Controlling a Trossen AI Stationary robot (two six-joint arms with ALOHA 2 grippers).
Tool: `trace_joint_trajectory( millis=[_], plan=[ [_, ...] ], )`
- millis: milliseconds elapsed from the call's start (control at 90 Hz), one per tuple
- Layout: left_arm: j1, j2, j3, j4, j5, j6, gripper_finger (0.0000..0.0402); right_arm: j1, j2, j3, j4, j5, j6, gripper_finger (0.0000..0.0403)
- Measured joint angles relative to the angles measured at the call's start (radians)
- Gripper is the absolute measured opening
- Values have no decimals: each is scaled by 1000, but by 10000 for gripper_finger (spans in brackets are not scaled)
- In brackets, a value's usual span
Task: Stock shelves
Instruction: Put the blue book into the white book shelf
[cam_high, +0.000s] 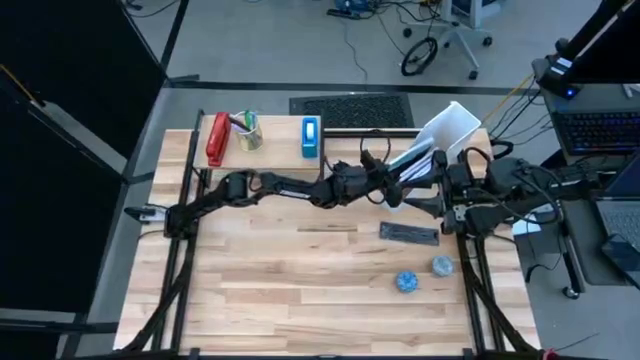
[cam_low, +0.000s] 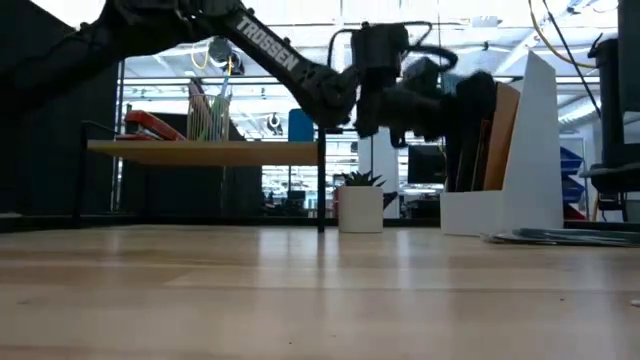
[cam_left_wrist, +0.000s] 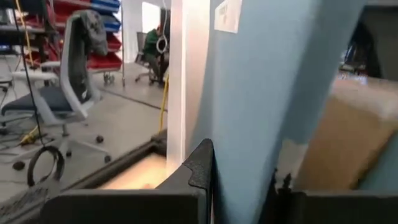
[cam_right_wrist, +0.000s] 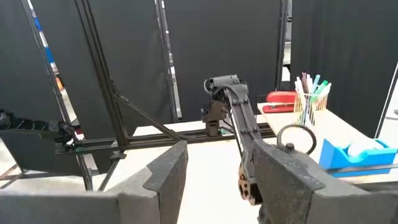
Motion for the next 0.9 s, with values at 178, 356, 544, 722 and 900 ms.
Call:
trace_joint_trajectory(
  millis=[178, 356, 544, 722, 900],
  plan=[
    [-7, 6, 0, -92, -1, -2, 13, 0, 0, 0, -8, 0, 10, 164],
    [-7, 5, 0, -104, 2, -2, 18, 0, 0, 0, -9, 0, 11, 164],
    [-9, 3, 0, -108, 12, -2, 71, 0, 0, 0, -11, 0, 11, 164],
    [-13, -12, 17, -115, 23, 1, 144, 0, 0, 0, -11, 0, 11, 164],
    [-13, -53, 61, -110, 31, 88, 204, 0, 0, 0, -17, -1, 11, 164]
  ],
)
